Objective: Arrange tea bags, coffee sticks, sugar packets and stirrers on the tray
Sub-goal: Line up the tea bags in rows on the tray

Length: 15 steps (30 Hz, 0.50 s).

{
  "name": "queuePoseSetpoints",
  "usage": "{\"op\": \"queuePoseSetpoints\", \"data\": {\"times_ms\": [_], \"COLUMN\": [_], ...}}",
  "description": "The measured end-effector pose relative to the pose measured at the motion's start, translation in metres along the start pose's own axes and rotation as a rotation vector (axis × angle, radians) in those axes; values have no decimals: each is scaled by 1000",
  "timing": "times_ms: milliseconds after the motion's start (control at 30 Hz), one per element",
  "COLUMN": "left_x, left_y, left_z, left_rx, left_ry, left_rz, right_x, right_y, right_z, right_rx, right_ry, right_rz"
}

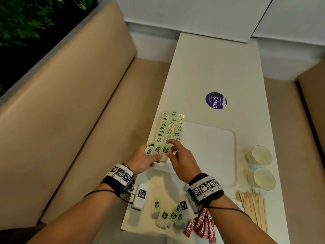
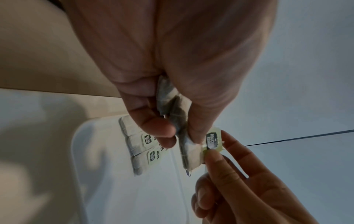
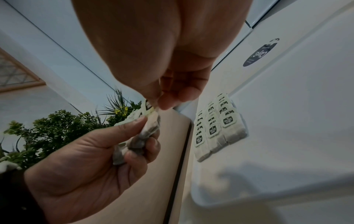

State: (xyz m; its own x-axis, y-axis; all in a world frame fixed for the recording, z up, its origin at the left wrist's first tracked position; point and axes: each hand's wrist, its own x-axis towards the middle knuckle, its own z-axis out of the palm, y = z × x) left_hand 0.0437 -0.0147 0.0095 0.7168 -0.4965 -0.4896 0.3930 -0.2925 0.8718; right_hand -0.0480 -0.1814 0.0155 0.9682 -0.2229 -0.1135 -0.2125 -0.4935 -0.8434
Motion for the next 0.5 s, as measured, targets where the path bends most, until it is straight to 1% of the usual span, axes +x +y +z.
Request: {"op": "queuePoseSetpoints", "data": {"times_ms": [133, 233, 367, 433, 500], "left_x": [3, 7, 11, 13, 14], "left_y": [1, -1, -3, -3, -5], "left_z": [-7, -13, -19, -21, -23], "left_rx": [-38, -58, -57, -71, -77], "left_ry": [26, 42, 52, 51, 41], "left_rz": [19, 14, 12, 14, 5], "right_x": [5, 7, 6, 8, 10], "right_y": [-1, -2, -2, 0, 4], "right_z": [7, 13, 21, 24, 28], "right_rx": [25, 64, 114, 105, 93], "right_ry": [3, -30, -24, -24, -32], "right_rz": [20, 91, 171, 185, 167]}}
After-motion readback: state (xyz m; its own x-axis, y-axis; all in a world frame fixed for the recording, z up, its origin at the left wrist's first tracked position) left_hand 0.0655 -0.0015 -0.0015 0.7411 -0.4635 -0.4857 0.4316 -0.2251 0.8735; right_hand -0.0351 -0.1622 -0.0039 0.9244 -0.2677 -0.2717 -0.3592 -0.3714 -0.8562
